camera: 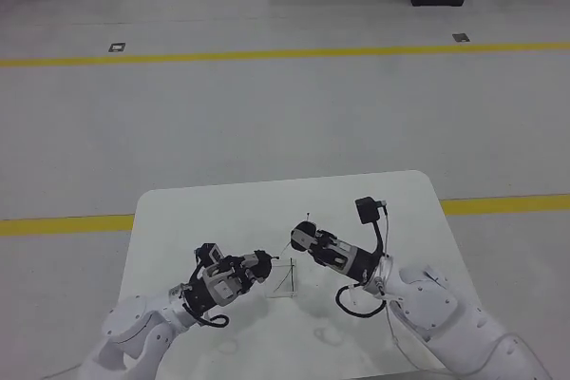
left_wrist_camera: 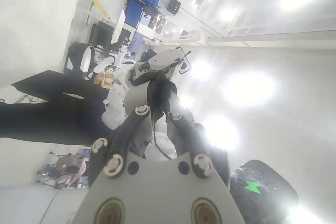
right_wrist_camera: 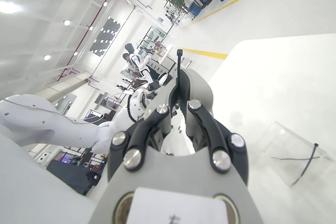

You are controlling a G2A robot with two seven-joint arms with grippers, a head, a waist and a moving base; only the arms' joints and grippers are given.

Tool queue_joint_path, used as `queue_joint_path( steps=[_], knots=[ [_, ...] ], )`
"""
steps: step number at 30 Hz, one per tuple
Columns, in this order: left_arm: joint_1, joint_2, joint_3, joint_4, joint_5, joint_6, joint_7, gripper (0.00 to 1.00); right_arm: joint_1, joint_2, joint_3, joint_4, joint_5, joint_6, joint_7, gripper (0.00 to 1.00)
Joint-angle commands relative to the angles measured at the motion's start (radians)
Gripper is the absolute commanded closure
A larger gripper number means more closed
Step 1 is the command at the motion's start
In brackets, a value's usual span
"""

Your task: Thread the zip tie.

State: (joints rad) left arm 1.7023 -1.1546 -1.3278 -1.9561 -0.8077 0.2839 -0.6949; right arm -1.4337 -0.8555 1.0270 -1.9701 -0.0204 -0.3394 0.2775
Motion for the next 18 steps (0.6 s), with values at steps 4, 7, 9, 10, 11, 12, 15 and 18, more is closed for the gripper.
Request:
queue_joint_path(
  steps=[4,7,9,10,11,12,15,18],
  knots=[
    [-0.005,0.003,0.001,0.003,-0.028,0.015,0.000,1.00,-0.001,-0.007,0.004,-0.003,-0.002,-0.001,0.016,1.00],
    [-0.007,0.005,0.005,0.005,-0.038,0.016,-0.002,1.00,-0.003,-0.011,0.008,-0.004,-0.004,-0.001,0.023,1.00],
    [-0.007,0.006,0.007,0.007,-0.049,0.020,-0.003,1.00,-0.004,-0.014,0.009,-0.007,-0.006,-0.001,0.028,1.00],
    [-0.009,0.007,0.007,0.006,-0.048,0.020,-0.002,1.00,-0.005,-0.015,0.010,-0.007,-0.007,-0.001,0.030,1.00],
    [-0.009,0.008,0.008,0.006,-0.047,0.020,-0.003,1.00,-0.005,-0.016,0.011,-0.008,-0.007,-0.001,0.031,1.00],
    [-0.009,0.009,0.009,0.007,-0.048,0.020,-0.003,1.00,-0.006,-0.017,0.012,-0.009,-0.007,-0.001,0.032,1.00],
    [-0.010,0.011,0.012,0.007,-0.054,0.021,-0.005,1.00,-0.008,-0.021,0.016,-0.012,-0.009,-0.001,0.037,1.00],
    [-0.011,0.013,0.014,0.007,-0.059,0.021,-0.003,1.00,-0.009,-0.024,0.020,-0.013,-0.012,-0.001,0.047,1.00]
  ],
)
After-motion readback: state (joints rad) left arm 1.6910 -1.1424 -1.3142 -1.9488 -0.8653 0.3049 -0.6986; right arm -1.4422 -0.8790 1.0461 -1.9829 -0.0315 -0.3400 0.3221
